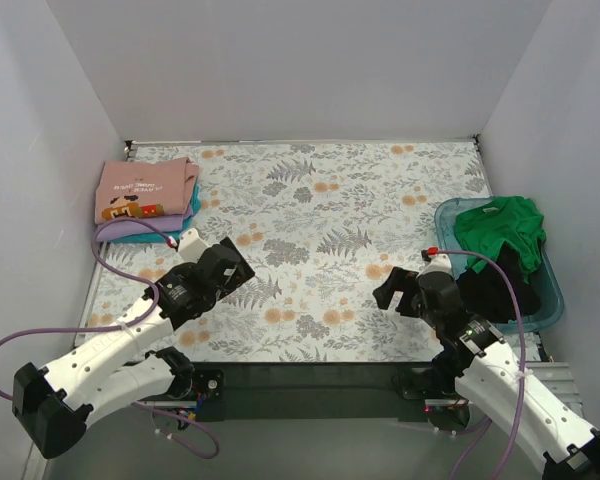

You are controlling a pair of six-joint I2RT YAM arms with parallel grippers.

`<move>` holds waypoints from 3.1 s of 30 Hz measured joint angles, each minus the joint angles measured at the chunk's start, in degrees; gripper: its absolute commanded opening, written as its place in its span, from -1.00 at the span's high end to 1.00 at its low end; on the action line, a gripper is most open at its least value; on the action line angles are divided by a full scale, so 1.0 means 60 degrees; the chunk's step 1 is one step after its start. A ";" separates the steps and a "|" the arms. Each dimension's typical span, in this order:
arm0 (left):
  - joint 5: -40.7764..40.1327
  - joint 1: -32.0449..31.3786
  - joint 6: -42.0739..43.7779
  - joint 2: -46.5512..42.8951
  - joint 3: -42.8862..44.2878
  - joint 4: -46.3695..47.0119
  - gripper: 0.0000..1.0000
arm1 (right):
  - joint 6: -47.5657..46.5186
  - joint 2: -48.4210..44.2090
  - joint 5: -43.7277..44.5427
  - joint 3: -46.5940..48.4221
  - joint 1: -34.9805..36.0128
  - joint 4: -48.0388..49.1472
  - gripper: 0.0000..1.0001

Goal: Fold and stack the t-shirts
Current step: Grab the tshirt from the pile, then move the tshirt to the center of the board

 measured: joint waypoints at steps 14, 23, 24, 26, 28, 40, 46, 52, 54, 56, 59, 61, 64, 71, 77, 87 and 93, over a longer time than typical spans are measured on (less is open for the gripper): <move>-0.0007 0.0000 0.0073 0.0324 0.0091 0.0015 -0.96 | -0.1767 0.2965 0.3180 0.6011 -0.1133 -0.1457 -0.97; -0.0025 0.0000 0.0127 0.0353 0.0091 0.0029 -0.96 | -0.3275 0.7391 0.1450 0.9694 -0.7122 -0.1723 -0.95; -0.0025 0.0000 0.0168 0.0375 0.0091 0.0047 -0.96 | -0.3362 0.7788 0.1279 0.9748 -0.7497 -0.1756 -0.94; -0.0022 0.0000 0.0240 0.0441 0.0091 0.0135 -0.96 | -0.3581 0.8477 0.1129 0.9759 -0.8040 -0.1745 -0.93; -0.0022 0.0000 0.0313 0.0554 0.0091 0.0248 -0.96 | -0.3643 0.8998 0.1140 0.9759 -0.8313 -0.1690 -0.93; -0.0040 0.0000 0.0488 0.1038 0.0091 0.0291 -0.96 | -0.3461 0.9992 0.1450 0.8113 -0.8943 0.0776 -0.74; 0.0007 0.0000 0.0514 0.0801 0.0080 0.0455 -0.96 | -0.3253 1.0429 0.1727 0.7439 -0.8950 0.1971 -0.56; -0.0025 0.0000 0.0488 0.0601 0.0011 0.0499 -0.96 | -0.3122 1.0684 0.1690 0.6863 -0.9012 0.3155 0.64; -0.0080 0.0000 0.0448 0.0601 0.0011 0.0459 -0.96 | -0.3071 1.0684 0.1683 0.6699 -0.9012 0.3326 0.81; -0.0102 0.0000 0.0423 0.0601 0.0011 0.0448 -0.96 | -0.3049 1.0659 0.1676 0.6634 -0.9012 0.3453 0.94; -0.0113 0.0000 0.0401 0.0572 0.0011 0.0437 -0.96 | -0.3042 1.0371 0.1625 0.6590 -0.9012 0.3486 0.97; -0.0193 0.0000 0.0310 0.0521 0.0015 0.0375 -0.96 | -0.3045 0.9898 0.1512 0.6590 -0.9012 0.3435 0.97; -0.0331 0.0000 0.0171 0.0426 0.0015 0.0211 -0.96 | -0.3031 0.8863 0.1377 0.6590 -0.9012 0.3351 0.97; -0.0393 0.0000 0.0011 -0.0095 0.0007 0.0171 -0.96 | -0.3045 0.6320 0.0889 0.7617 -0.9012 0.2393 0.97; -0.0401 0.0000 -0.0033 -0.0554 -0.0109 0.0175 -0.96 | -0.3049 0.5920 -0.0576 1.0316 -0.8856 0.0984 0.97; -0.0495 0.0000 -0.0222 -0.0769 -0.0186 0.0146 -0.96 | -0.2637 0.7519 -0.2116 1.5209 -0.5016 -0.0331 0.97; -0.0572 0.0000 -0.0667 -0.0663 -0.0153 -0.0321 -0.96 | -0.2739 0.9198 -0.1239 1.6946 -0.1137 -0.0401 0.97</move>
